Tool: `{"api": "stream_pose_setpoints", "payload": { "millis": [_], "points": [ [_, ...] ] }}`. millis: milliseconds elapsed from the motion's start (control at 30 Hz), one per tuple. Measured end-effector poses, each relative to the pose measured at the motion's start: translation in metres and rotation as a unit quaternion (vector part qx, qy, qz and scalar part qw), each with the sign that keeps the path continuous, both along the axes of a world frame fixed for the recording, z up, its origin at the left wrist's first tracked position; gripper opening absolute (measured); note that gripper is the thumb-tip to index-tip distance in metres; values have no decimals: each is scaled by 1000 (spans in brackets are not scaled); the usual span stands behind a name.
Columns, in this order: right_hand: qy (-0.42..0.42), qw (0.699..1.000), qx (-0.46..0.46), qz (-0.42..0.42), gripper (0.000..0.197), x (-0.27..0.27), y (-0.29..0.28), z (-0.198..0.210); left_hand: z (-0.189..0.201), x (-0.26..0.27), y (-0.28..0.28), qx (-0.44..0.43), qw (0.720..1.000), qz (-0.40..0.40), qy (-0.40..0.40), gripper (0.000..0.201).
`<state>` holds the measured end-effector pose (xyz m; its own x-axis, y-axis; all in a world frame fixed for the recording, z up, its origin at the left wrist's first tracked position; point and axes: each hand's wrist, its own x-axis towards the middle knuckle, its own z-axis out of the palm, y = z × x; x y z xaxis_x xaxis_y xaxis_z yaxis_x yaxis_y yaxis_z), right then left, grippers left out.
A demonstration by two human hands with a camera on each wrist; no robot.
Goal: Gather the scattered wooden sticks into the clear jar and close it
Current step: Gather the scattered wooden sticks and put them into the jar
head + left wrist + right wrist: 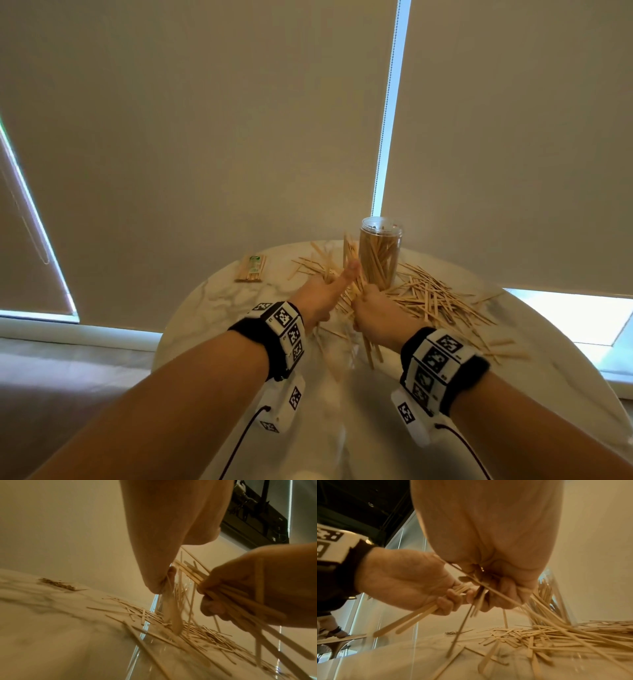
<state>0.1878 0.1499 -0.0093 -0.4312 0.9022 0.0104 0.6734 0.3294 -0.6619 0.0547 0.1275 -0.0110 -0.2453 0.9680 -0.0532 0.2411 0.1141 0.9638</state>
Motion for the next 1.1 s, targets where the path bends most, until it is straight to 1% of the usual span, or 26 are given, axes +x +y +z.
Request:
{"api": "stream_pose_setpoints", "payload": {
  "millis": [33, 67, 100, 133, 167, 200, 233, 267, 333, 400, 433, 467, 533, 633, 700, 733, 767, 800, 867, 967, 1000, 1033, 1100],
  "points": [
    [-5, 1000, 12, 24, 38, -5, 1, -4, 0, 5, 0, 1, 1000, -11, -9, 97],
    [4, 999, 3, 43, 41, -13, -5, -3, -2, 7, 4, 0, 1000, -14, -22, 94],
    [-11, 997, 10, 77, 39, -18, -8, -1, -3, 7, 9, -7, 999, -2, -35, 86],
    [-9, 994, 17, 103, 33, -21, -12, 1, -4, 7, 15, -5, 999, 21, -47, 75],
    [14, 994, -4, 106, 27, -25, -10, 2, -5, 6, 20, -5, 998, 55, -41, 62],
    [6, 996, -1, 94, 27, -28, -11, 3, -7, 2, 27, -7, 996, 86, -31, 52],
    [16, 996, 44, 76, 30, -30, -7, 2, -9, -2, 34, -12, 994, 104, -25, 49],
    [-11, 995, 70, 71, 31, -31, -4, 1, -12, -6, 40, -17, 993, 113, -29, 53],
    [-40, 993, 69, 85, 26, -29, 1, -3, -29, -20, 63, -11, 989, 128, -68, 66],
    [-66, 991, 69, 94, 26, -29, 5, -6, -36, -28, 73, -5, 986, 142, -90, 71],
    [-83, 990, 65, 97, 26, -28, 4, -6, -29, -25, 66, 6, 984, 149, -102, 68],
    [-99, 989, 60, 96, 25, -27, 5, -7, -27, -26, 64, 18, 981, 156, -113, 59],
    [-120, 986, 77, 82, 20, -24, 8, -8, -21, -25, 60, 51, 976, 165, -132, 41],
    [-139, 985, 78, 61, 18, -18, 9, -7, -17, -28, 54, 94, 967, 181, -151, 30],
    [-140, 985, 93, 37, 23, -12, 12, -3, -11, -30, 49, 122, 962, 182, -163, 29],
    [-125, 986, 107, 19, 26, -10, 13, -1, -8, -30, 47, 134, 960, 174, -175, 28],
    [-101, 988, 120, 3, 30, -7, 14, 3, -5, -32, 46, 144, 957, 170, -189, 22],
    [-80, 988, 133, -6, 36, -6, 14, 6, -3, -32, 44, 149, 952, 170, -204, 16],
    [-49, 987, 150, -11, 44, -7, 10, 10, 2, -31, 41, 152, 946, 169, -231, 11],
    [7, 987, 158, -28, 39, -10, 4, 11, 7, -27, 39, 166, 942, 171, -238, 10],
    [-2, 986, 164, -27, 38, -11, 3, 11, 8, -26, 38, 173, 938, 168, -247, 10],
    [-34, 985, 167, -18, 36, -11, 2, 12, 9, -24, 36, 173, 936, 162, -260, 9],
    [-114, 980, 157, 33, 29, -13, -2, 14, 10, -18, 33, 171, 928, 147, -297, 10]
  ]
}}
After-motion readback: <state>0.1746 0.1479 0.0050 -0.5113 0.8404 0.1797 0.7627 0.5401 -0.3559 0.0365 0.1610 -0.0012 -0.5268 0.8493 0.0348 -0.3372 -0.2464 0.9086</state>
